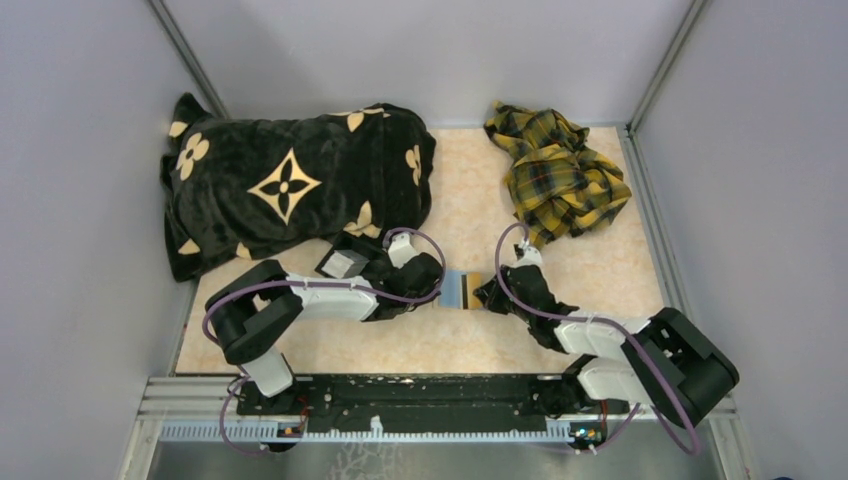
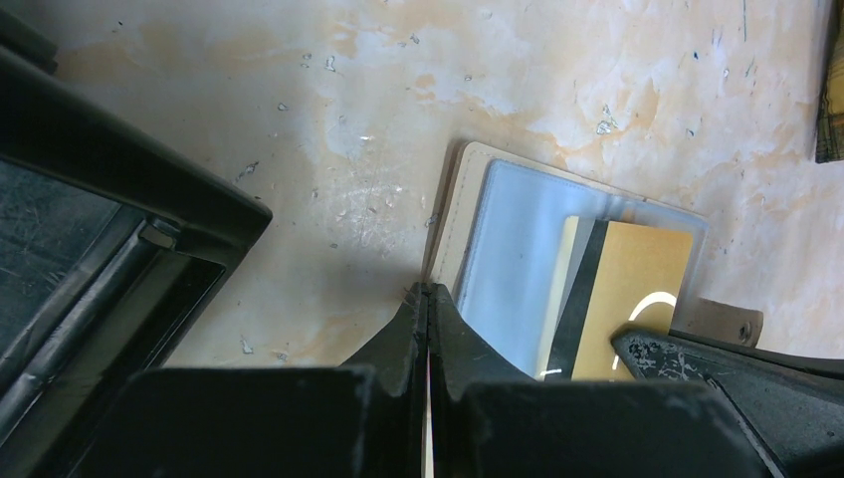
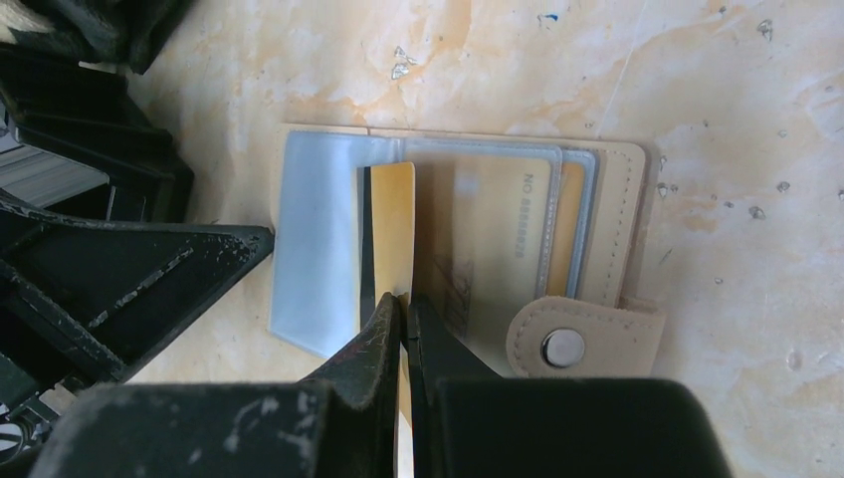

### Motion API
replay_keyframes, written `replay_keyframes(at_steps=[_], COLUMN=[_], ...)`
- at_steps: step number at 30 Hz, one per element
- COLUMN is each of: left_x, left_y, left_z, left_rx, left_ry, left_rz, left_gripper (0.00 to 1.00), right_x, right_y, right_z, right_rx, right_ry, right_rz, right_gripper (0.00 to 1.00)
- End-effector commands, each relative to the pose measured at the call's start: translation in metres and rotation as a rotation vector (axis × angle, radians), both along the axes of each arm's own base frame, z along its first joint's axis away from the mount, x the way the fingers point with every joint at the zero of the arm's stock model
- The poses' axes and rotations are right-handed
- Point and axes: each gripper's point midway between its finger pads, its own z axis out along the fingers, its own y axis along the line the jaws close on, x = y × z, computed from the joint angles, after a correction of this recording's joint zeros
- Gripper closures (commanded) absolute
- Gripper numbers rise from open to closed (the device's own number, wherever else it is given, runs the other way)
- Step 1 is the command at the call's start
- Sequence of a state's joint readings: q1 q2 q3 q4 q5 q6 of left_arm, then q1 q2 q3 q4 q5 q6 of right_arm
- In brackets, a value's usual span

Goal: Put the credit cards into the card holder
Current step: Insert the credit card into the card holder.

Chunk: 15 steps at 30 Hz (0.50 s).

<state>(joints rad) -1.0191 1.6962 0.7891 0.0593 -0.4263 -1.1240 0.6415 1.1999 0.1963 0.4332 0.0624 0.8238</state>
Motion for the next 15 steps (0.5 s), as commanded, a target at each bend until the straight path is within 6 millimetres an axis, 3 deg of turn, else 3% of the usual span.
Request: replay_keyframes(at_steps=[1, 7, 15], left_x=[-0.0314, -0.0333, -0.0345], left_y=[0.0246, 0.0258, 0.0235], left_z=[-0.0466, -0.0507, -0.053], left_rx=[0.156, 0.164, 0.159], left_ry=[0.139, 0.149, 0.157], left_rz=[-0.064, -0.069, -0.076], left_gripper=[1.0, 1.0, 1.0], right_x=[-0.0111, -0.0059, -0.0108], right_y=[-0.0115, -0.0169, -0.0095], right_z=[-0.0246, -0.0265, -0.0338], right_rx=[-0.086, -0.106, -0.079], right_ry=[0.056, 0.043, 0.075], right_rz=[-0.006, -0.041, -0.013], right_gripper=[1.0, 1.0, 1.0])
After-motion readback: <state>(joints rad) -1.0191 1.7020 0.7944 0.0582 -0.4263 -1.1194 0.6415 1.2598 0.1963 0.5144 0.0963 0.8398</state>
